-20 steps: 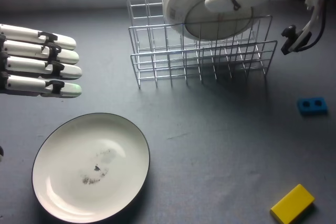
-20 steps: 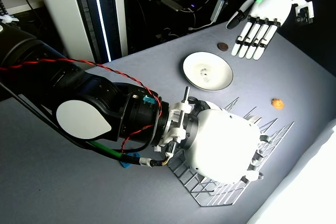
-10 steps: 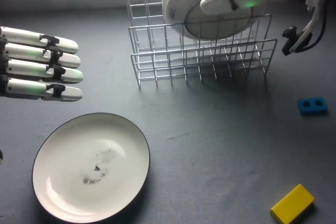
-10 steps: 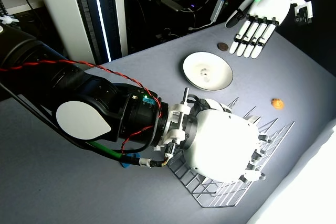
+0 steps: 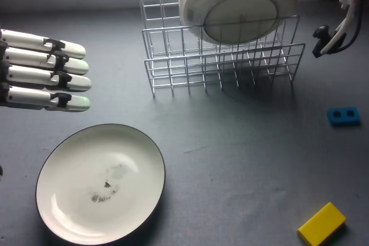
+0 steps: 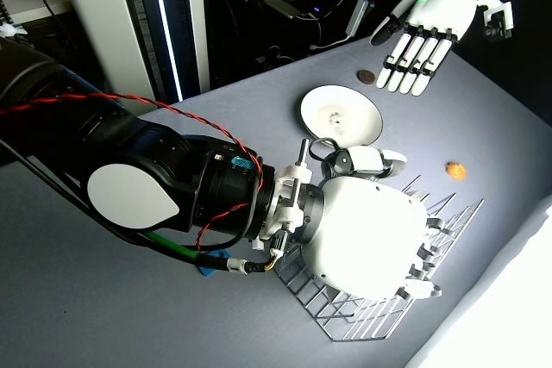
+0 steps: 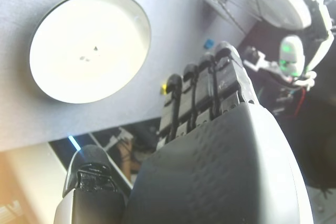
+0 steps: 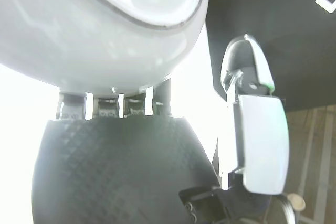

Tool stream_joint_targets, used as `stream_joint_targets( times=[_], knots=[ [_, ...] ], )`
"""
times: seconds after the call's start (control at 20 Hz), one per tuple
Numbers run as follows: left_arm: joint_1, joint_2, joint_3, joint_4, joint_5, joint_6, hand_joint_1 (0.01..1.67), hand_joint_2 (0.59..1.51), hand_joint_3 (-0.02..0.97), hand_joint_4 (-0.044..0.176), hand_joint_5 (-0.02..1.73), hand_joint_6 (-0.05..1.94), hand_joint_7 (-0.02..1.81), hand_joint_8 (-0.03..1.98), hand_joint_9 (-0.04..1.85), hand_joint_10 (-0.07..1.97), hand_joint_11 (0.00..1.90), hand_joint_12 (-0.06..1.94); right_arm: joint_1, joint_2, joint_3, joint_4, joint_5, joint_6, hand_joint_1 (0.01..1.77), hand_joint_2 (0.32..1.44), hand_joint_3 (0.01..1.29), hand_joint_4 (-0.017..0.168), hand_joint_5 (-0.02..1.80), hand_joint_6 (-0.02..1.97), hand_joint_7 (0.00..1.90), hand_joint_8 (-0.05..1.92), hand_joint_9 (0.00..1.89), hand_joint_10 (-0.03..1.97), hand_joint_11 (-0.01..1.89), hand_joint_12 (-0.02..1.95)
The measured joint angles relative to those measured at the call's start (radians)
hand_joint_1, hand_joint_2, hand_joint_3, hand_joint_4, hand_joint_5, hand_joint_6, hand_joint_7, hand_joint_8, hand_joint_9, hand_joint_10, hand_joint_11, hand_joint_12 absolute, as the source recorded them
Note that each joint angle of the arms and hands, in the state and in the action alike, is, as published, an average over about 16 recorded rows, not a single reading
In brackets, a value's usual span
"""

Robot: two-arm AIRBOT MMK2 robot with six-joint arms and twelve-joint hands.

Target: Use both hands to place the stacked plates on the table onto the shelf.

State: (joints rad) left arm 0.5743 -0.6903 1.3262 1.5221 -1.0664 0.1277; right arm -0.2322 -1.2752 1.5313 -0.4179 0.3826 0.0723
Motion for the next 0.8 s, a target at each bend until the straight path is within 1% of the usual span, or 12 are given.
stream_joint_targets(
  times=[0.2, 0.35, 0.6, 0.8],
  knots=[
    [0.0, 0.0, 0.0, 0.0, 0.0, 0.0, 0.01, 1.127, 0.01, 0.001, 0.1, 0.01, 0.06, 0.0, 0.02, 0.01, 0.01, 0.01, 0.002, 0.007, -0.005, -0.004, 0.004, -0.003, 0.29, 1.16, 0.01, -0.009, 0.76, 0.02, 0.84, 0.01, 0.79, 0.02, 0.38, 0.96],
    [0.0, 0.0, 0.0, 0.001, 0.0, 0.0, 0.01, 1.127, 0.01, 0.001, 0.11, 0.01, 0.06, 0.0, 0.02, 0.01, 0.01, 0.01, 0.001, 0.011, -0.009, -0.008, 0.007, -0.005, 0.24, 1.18, 0.01, -0.008, 0.76, 0.01, 0.83, 0.01, 0.77, 0.02, 0.36, 0.96],
    [0.0, 0.0, 0.0, 0.001, 0.001, 0.0, 0.01, 1.126, 0.01, 0.001, 0.11, 0.01, 0.06, 0.0, 0.02, 0.01, 0.02, 0.01, 0.009, 0.02, -0.016, -0.013, 0.014, -0.007, 0.31, 1.18, 0.01, -0.006, 0.73, 0.0, 0.77, 0.01, 0.71, 0.02, 0.31, 0.95],
    [0.0, 0.0, 0.0, 0.001, 0.002, 0.0, 0.01, 1.127, 0.009, 0.001, 0.1, 0.01, 0.05, 0.0, 0.02, 0.01, 0.02, 0.01, 0.019, 0.034, -0.03, -0.02, 0.029, -0.01, 0.38, 1.16, 0.01, -0.005, 0.67, 0.0, 0.67, 0.01, 0.61, 0.02, 0.22, 0.94]
  ],
)
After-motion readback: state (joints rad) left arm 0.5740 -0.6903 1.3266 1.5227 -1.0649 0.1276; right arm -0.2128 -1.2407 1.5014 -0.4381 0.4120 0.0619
